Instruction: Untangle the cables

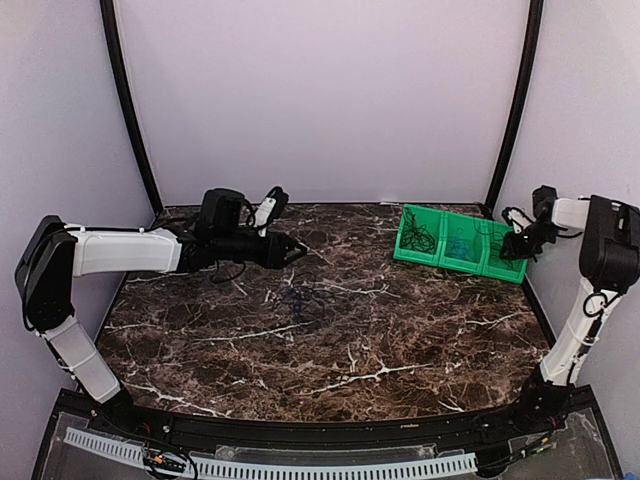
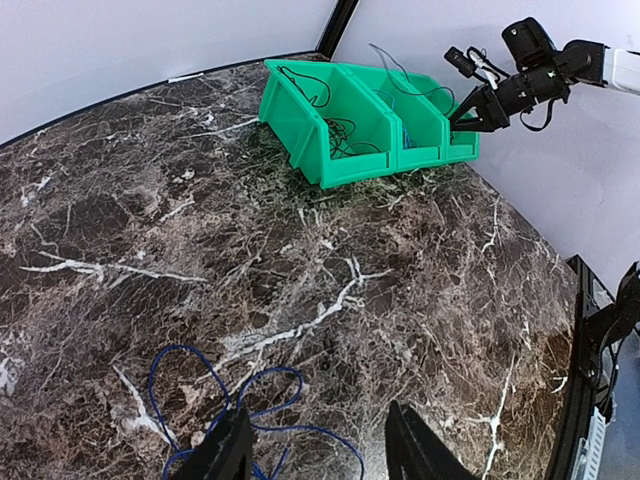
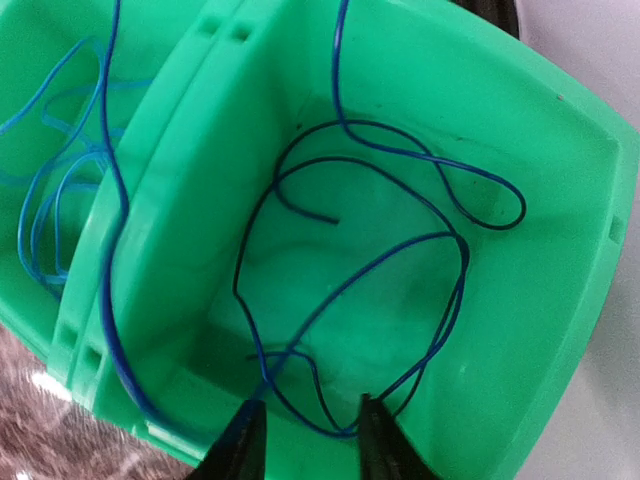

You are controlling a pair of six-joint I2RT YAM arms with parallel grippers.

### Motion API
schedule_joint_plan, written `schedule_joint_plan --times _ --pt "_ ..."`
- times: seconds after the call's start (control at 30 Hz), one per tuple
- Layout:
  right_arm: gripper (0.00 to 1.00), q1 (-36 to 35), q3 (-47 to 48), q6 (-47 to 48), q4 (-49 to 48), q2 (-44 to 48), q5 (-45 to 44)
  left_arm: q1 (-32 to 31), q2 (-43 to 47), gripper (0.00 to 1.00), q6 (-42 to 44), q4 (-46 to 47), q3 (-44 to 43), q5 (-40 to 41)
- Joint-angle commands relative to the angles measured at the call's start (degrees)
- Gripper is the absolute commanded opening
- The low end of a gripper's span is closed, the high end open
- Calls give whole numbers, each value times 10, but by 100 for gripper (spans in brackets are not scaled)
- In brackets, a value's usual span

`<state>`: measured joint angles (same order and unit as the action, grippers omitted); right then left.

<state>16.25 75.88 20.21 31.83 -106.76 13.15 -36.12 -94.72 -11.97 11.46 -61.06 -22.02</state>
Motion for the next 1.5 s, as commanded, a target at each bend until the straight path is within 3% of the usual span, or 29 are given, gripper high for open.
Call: schedule_joint_plan --times 0.0,0.13,0.23,0.7,1.17,1.47 --pt "41 0 13 33 70 82 -28 -4 9 49 12 -17 -21 -2" --pt "52 -5 76 43 125 119 -2 -3 13 49 8 -22 -26 -12" --pt "53 -22 120 38 133 101 26 -4 17 49 3 -22 -26 -21" --pt "41 -150 405 -19 148 -165 -3 -16 25 49 9 -24 -24 -15" --pt "40 -153 467 -54 137 -243 -87 -20 25 49 13 -26 -24 -12" --pt "36 -126 503 -86 145 -283 -37 -21 23 49 13 -26 -23 -13"
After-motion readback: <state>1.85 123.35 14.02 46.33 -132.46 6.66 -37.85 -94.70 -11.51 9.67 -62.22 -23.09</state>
